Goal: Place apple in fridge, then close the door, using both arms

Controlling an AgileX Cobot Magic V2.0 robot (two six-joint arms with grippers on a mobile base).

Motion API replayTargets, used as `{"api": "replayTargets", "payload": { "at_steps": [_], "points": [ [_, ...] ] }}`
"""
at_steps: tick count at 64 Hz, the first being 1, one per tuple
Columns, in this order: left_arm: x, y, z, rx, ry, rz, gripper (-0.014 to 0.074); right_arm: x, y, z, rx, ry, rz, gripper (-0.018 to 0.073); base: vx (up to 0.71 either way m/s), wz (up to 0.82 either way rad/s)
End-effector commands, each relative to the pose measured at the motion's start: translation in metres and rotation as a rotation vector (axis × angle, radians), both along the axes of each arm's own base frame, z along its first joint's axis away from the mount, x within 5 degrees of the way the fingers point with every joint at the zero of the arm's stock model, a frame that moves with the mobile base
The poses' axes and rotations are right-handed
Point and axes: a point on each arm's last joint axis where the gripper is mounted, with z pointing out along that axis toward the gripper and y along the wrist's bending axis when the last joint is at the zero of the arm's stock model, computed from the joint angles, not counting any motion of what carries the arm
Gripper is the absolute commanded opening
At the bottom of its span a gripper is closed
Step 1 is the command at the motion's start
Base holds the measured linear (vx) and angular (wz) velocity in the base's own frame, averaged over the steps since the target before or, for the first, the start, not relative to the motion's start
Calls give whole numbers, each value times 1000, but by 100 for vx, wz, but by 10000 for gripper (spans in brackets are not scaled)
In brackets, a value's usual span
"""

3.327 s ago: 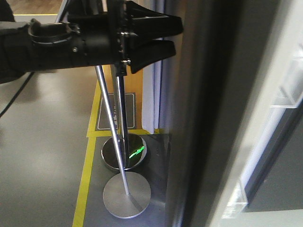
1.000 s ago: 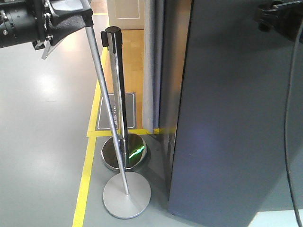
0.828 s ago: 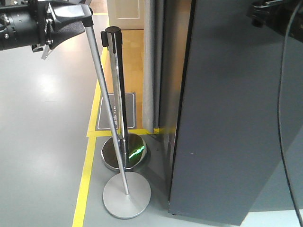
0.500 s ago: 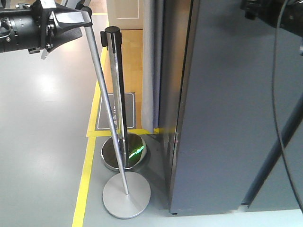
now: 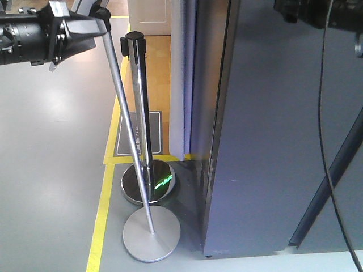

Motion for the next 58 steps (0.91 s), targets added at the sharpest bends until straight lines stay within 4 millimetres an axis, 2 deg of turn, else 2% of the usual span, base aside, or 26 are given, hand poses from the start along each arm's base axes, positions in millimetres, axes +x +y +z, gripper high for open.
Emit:
{"api": "replayTargets", "payload": {
  "at_steps": [1,13,21,29,34,44,47,58],
  "points": [
    [-12,0,25,13,-80,-3,293,-41,2,57,-3,-131,34,265,0,0],
    [-15,2,26,64,-97,10,120,-84,11,85,-33,-134,145,-17,0,0],
    [-22,2,35,68,-128,16,-10,-108,17,94,-62,-109,230,-9,0,0],
    [-35,3,45,118,-169,12,-6,-131,21,96,-107,-90,307,-6,0,0],
    [-48,4,54,180,-207,-1,-7,-144,21,91,-122,-100,304,-5,0,0],
    [-80,6,65,274,-241,-13,-7,-172,18,57,-111,-103,259,-5,0,0],
    [-90,7,65,287,-248,-12,-7,-183,17,36,-114,-81,255,-5,0,0],
    [-131,11,48,317,-244,40,-7,-228,14,-24,-104,-27,211,-5,0,0]
  ]
}}
